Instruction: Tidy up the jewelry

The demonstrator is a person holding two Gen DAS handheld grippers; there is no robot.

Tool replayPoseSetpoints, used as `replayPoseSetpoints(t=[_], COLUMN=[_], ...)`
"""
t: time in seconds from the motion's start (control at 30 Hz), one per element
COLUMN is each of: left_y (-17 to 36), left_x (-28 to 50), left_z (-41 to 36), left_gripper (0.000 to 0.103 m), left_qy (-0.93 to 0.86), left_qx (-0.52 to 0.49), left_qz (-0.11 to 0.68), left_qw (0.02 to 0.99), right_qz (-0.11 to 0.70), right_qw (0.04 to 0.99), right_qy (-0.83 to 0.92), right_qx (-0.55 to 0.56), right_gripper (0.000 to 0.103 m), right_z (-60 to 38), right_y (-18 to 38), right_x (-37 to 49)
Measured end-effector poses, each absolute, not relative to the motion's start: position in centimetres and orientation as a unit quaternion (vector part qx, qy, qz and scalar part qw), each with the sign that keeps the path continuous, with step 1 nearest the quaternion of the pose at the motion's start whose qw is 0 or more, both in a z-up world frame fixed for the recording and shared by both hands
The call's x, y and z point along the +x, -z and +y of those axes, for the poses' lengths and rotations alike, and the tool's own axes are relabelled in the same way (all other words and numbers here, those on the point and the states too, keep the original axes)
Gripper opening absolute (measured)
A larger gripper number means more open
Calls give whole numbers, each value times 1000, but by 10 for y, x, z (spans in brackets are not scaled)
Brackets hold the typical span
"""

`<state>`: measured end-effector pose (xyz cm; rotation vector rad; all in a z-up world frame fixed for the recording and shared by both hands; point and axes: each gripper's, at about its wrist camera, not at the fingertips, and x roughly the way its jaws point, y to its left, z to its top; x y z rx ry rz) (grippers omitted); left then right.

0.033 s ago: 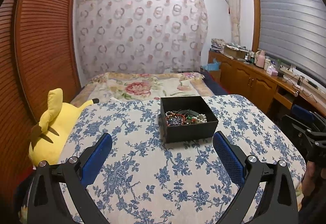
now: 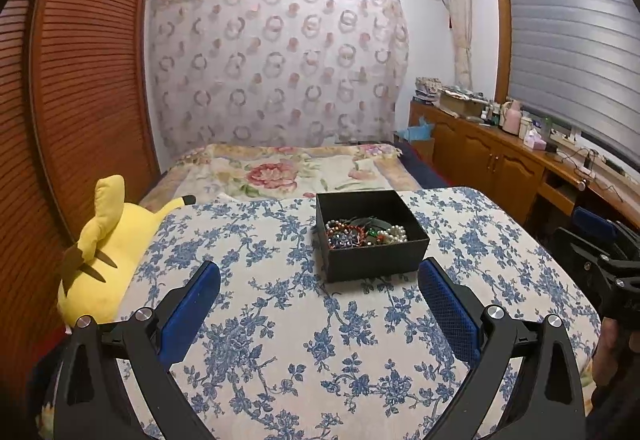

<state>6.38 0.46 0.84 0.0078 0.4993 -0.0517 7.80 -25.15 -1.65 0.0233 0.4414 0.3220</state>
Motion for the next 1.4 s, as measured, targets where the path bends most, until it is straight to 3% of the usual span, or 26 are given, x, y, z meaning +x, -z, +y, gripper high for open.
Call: replayPoseSetpoints(t=[1.4], left_y=[-6], left_x=[57], left_z=[0], left_gripper=[95], left_qy=[24], left_qx=[3], left_qz=[239], left_qw=[971], right_qz=[228], right_qw=[961], right_qy=[-155], right_qx=[13], right_gripper=[101], right_z=[-249], right_y=[33], right_x=[82])
